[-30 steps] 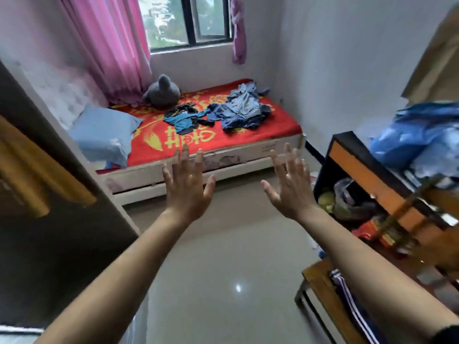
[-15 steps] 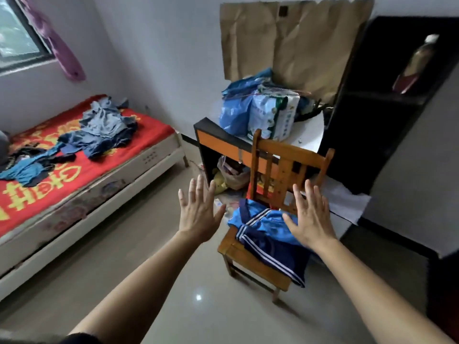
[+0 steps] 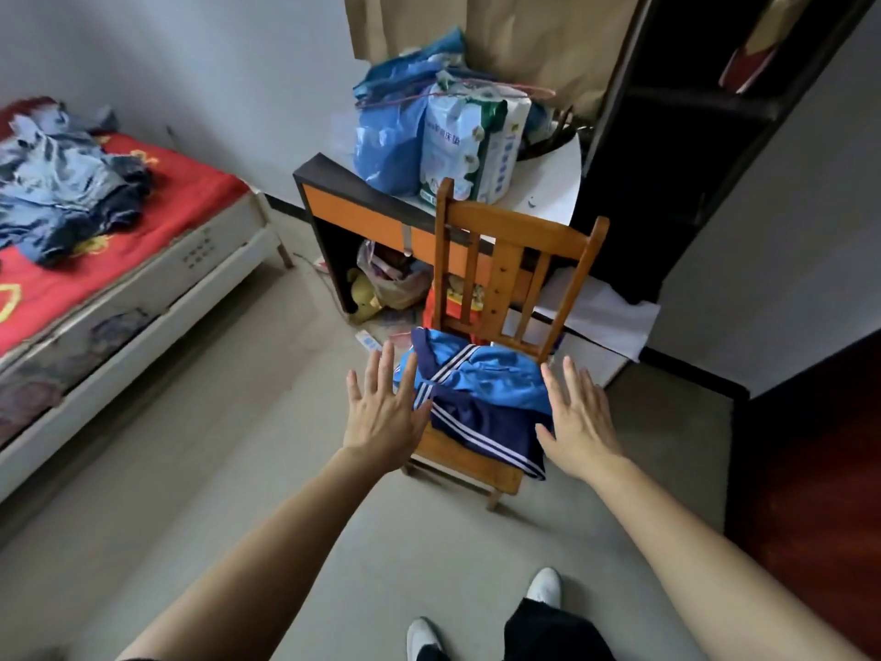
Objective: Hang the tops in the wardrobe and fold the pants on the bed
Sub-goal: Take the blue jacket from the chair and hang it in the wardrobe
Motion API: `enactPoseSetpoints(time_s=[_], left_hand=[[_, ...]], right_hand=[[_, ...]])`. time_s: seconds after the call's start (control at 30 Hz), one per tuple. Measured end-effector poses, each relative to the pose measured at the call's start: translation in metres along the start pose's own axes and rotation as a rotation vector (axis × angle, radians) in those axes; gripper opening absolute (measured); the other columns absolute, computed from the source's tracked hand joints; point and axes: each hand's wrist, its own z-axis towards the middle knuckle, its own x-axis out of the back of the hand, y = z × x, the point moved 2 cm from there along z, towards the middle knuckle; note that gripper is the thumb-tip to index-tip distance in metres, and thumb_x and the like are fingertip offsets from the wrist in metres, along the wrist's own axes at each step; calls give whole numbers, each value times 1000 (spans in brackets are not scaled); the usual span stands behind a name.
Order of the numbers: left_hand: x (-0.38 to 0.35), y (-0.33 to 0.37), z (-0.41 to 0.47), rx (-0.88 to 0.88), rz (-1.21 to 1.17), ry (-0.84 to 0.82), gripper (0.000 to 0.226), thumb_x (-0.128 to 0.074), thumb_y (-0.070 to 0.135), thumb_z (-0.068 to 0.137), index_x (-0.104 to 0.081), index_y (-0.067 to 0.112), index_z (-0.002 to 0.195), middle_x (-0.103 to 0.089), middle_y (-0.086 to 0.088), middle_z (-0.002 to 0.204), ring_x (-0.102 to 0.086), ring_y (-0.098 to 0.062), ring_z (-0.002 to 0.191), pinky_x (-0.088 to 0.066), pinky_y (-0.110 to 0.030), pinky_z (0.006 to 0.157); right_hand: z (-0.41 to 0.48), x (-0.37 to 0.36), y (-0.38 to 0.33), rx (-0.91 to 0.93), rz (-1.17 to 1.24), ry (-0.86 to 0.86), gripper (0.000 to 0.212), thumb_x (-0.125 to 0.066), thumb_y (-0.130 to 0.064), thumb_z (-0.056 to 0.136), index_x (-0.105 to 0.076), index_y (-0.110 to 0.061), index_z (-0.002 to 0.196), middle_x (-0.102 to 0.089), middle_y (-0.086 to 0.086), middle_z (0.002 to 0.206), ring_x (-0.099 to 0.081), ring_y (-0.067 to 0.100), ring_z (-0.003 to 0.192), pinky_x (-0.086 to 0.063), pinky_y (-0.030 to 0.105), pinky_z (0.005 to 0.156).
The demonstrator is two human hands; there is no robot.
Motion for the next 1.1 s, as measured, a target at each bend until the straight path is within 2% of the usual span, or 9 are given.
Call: enactPoseSetpoints(time_s=[0.13,0.3,0.47,0.6,0.8,0.97,1.0,1.03,1.1], left_hand=[[-20,12,31,5,26,-76,72,-27,58,99,1,25,157,9,-12,163,11,-31,150,-6,-58,118],[-44,45,97,33,24,-160,74,-31,56,99,2,25,156,13,-14,162,11,-33,149,-5,-55,119],[-112,75,161,253,-68,-314,71,-33,56,98,-6,26,156,8,-15,163,6,-33,150,-11,-53,119],[-174,95,203,329,-82,-394,69,-35,54,98,-10,25,155,6,-15,163,4,-34,150,-12,-51,119],[-274,84,256,408,-202,-461,71,-46,45,98,-12,20,155,7,-12,163,-3,-36,149,-21,-54,116],[-360,44,309,363,-146,-496,82,-50,45,97,1,19,156,11,-9,163,6,-30,150,-15,-51,118],[-373,37,316,359,-126,-504,87,-51,45,96,6,18,156,3,-10,164,2,-31,150,-15,-52,118],[-383,30,321,373,-120,-507,91,-53,45,95,9,17,155,-12,-12,162,-9,-33,149,-18,-52,116],[-393,19,319,384,-81,-498,88,-56,38,93,2,15,154,-50,-13,139,-41,-34,132,-28,-51,108]], right_hand=[[24,-13,22,17,58,-62,87,-47,-40,99,16,-23,155,20,16,162,9,35,151,-3,45,122],[87,-30,72,23,105,-138,87,-48,-42,98,14,-24,156,15,15,163,6,34,151,-5,45,121],[164,-68,120,35,141,-271,86,-49,-40,98,11,-25,156,10,16,164,-3,37,150,-12,46,120],[217,-119,144,63,147,-354,79,-48,-36,98,4,-26,157,3,15,164,-10,36,149,-23,49,118],[269,-217,149,28,208,-455,75,-50,-34,99,-4,-23,158,1,15,164,-12,36,149,-20,43,118],[294,-299,148,9,164,-485,84,-54,-42,97,-1,-17,158,5,14,164,-11,37,149,-20,45,119],[299,-313,148,-34,188,-482,89,-55,-44,96,1,-16,158,2,15,165,-11,36,150,-20,45,119],[303,-325,149,-76,207,-477,94,-57,-47,94,3,-14,158,-4,16,164,-14,36,149,-21,45,118],[308,-342,145,-149,193,-451,93,-59,-47,93,-4,-10,157,-30,18,156,-32,37,140,-27,45,112]])
